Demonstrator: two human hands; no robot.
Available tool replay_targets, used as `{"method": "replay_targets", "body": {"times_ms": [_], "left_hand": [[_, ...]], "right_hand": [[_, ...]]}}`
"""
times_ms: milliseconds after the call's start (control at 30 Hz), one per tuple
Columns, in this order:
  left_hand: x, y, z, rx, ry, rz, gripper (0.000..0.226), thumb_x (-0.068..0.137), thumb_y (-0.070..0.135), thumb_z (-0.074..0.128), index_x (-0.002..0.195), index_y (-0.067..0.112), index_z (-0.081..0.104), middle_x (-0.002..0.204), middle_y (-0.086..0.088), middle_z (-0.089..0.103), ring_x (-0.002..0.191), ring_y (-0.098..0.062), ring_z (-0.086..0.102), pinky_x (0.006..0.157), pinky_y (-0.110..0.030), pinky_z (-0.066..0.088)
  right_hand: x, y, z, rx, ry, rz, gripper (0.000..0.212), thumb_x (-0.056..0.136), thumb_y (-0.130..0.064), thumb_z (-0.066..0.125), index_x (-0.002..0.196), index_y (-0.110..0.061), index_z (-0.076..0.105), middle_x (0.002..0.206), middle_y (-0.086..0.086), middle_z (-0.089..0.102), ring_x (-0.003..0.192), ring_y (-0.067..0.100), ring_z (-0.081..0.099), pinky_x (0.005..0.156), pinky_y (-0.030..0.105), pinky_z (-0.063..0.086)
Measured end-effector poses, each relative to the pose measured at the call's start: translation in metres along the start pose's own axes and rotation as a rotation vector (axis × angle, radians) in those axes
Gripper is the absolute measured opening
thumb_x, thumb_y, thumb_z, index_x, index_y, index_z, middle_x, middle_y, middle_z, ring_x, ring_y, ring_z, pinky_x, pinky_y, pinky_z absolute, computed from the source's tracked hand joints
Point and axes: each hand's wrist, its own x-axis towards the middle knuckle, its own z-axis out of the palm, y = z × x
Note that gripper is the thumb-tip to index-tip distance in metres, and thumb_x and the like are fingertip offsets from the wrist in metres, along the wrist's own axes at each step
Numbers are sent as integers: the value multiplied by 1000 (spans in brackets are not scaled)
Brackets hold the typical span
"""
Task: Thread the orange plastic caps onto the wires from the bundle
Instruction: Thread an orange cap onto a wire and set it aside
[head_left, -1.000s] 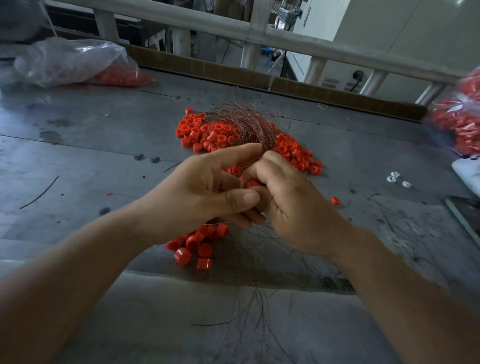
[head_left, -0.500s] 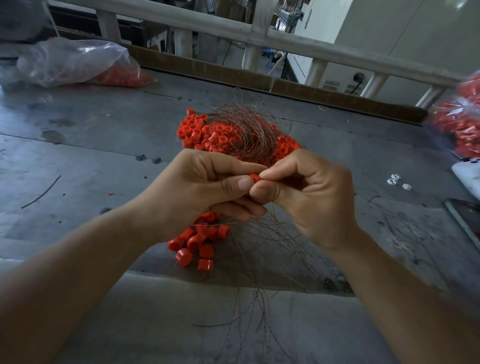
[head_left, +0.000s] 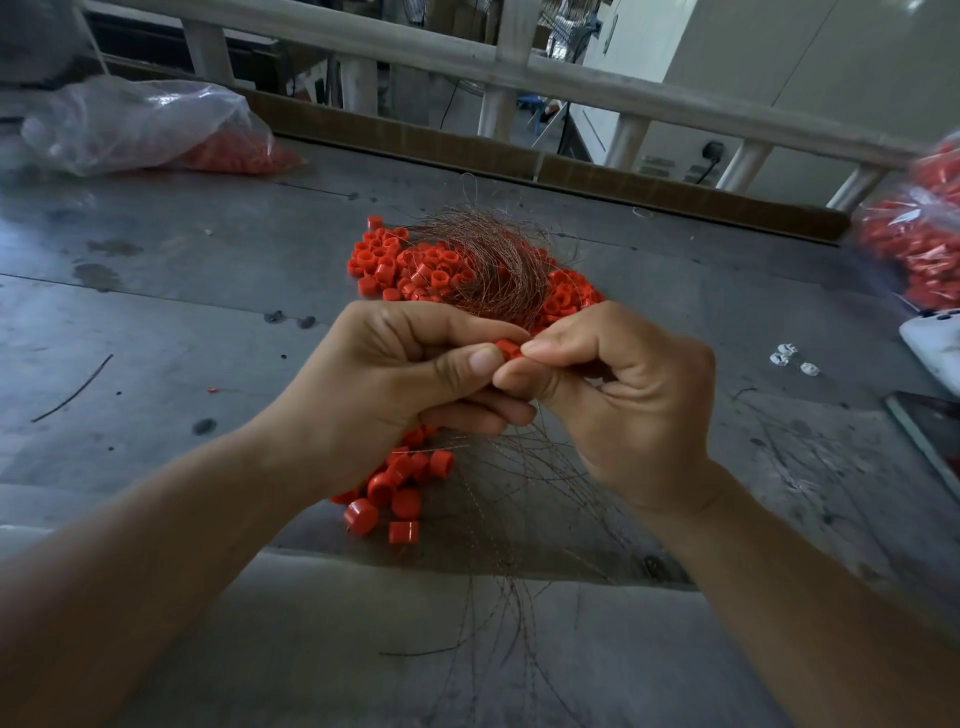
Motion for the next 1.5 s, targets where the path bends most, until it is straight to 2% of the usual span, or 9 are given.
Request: {"method": "replay_targets", "body": {"times_ms": [200, 267, 400, 500, 567, 800, 1033, 1300, 1500], "left_hand": [[1, 1, -4, 65, -22, -31, 27, 61, 25, 65, 85, 20, 75, 71, -7, 72, 66, -17, 71, 55, -17, 54], [1, 1, -6, 81, -38, -37, 26, 61, 25, 65, 85, 21, 75, 71, -6, 72, 66, -17, 71, 55, -17, 54], [1, 2, -7, 72, -67, -48, 23, 62, 24, 66, 83, 22, 74, 71, -7, 72, 66, -19, 71, 55, -19, 54], [1, 2, -9, 64, -82, -64, 30, 63, 24, 67, 92, 20, 68, 71, -11, 71, 66, -21, 71, 54, -20, 54], [2, 2, -9, 73, -90, -73, 41, 64, 24, 66, 103, 16, 58, 71, -10, 71, 65, -21, 70, 53, -19, 53], [-2, 3, -6, 206, -121, 32, 60, 67, 34, 68, 121, 24, 44, 75, -11, 71, 64, -23, 70, 54, -24, 53], [-6, 3, -1, 208, -154, 109, 58, 74, 30, 63, 126, 26, 39, 69, -9, 69, 59, -20, 69, 51, -25, 54], [0, 5, -10, 159, -117, -39, 49, 70, 43, 69, 115, 26, 58, 67, -10, 69, 56, -24, 67, 46, -24, 51], [5, 9, -15, -54, -42, -14, 29, 67, 20, 67, 95, 16, 71, 73, -7, 71, 61, -16, 68, 49, -22, 53]], "right_hand": [[2, 5, -4, 127, -97, 152, 13, 65, -14, 74, 72, -12, 63, 67, 3, 62, 64, 7, 62, 60, 17, 50], [2, 3, -5, 115, -113, 194, 18, 62, -15, 77, 70, -19, 62, 61, -8, 59, 62, 5, 60, 58, 15, 48], [4, 0, -7, 120, -171, 283, 27, 66, -19, 74, 87, -27, 59, 70, -12, 57, 63, 4, 57, 58, 16, 47], [9, 0, -9, 17, -320, 227, 35, 72, -26, 69, 106, -19, 61, 77, -6, 60, 76, 3, 57, 70, 12, 44], [10, -1, -8, -42, -391, 173, 33, 78, -30, 57, 101, -8, 66, 79, 0, 61, 77, 1, 55, 74, 11, 42], [8, -4, -4, -155, -339, 127, 40, 86, -32, 41, 83, 0, 65, 79, -1, 52, 72, 2, 49, 69, 11, 40], [4, -10, 0, -69, -332, 142, 36, 87, -29, 45, 80, 0, 63, 76, -6, 49, 73, -1, 48, 70, 11, 39], [5, -6, -5, 4, -377, 202, 14, 76, -24, 65, 88, -17, 63, 77, -12, 55, 74, -6, 52, 69, 10, 40], [7, -7, -7, 254, -310, 522, 37, 64, -46, 72, 95, -33, 57, 75, -10, 64, 74, 4, 62, 69, 19, 50]]}}
